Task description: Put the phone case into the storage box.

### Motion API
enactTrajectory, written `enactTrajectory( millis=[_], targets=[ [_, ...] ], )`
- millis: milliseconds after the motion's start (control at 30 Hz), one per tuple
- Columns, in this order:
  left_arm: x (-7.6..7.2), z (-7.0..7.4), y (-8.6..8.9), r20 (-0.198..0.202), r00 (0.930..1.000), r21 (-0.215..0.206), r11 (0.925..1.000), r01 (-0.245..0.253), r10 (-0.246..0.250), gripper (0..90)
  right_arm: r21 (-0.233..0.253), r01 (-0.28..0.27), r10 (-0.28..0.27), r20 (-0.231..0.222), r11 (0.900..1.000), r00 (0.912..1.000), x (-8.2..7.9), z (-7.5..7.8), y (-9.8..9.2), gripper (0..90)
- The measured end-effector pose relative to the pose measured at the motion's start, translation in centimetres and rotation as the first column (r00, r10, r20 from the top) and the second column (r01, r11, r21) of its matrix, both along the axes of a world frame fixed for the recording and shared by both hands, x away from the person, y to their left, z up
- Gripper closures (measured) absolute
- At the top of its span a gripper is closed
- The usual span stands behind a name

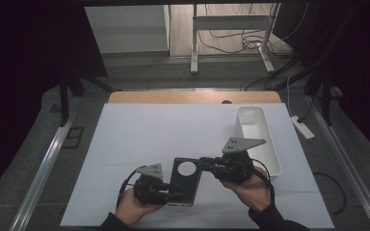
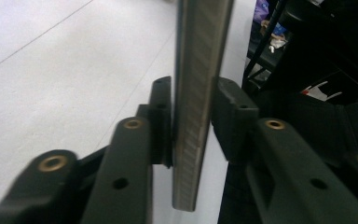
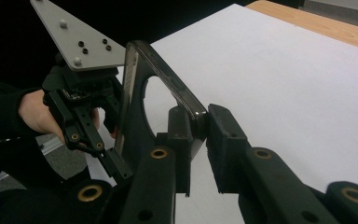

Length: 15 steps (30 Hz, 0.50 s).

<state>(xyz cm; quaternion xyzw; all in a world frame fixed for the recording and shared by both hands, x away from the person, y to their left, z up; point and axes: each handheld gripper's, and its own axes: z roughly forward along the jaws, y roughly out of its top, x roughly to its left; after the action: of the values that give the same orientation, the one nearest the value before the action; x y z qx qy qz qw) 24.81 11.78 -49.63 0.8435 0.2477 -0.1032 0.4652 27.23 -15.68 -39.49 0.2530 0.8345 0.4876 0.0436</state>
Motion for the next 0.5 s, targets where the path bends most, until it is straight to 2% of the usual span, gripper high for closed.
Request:
enactTrajectory(
  millis=[300, 500],
  targets=[
    [0.03, -0.04, 0.00, 0.007, 0.9998, -0.001, 0.9998, -0.017, 0.017, 55.8, -0.001, -0.003, 0.003, 0.008, 1.000, 1.0000, -0.15, 0.14, 0.05, 79.8],
    [0.11, -0.07, 0.04, 0.016, 0.9993, 0.007, 0.9994, -0.035, 0.035, 44.7, -0.003, -0.008, 0.008, 0.007, 1.000, 0.9999, -0.17, 0.18, 0.05, 79.9]
  ],
)
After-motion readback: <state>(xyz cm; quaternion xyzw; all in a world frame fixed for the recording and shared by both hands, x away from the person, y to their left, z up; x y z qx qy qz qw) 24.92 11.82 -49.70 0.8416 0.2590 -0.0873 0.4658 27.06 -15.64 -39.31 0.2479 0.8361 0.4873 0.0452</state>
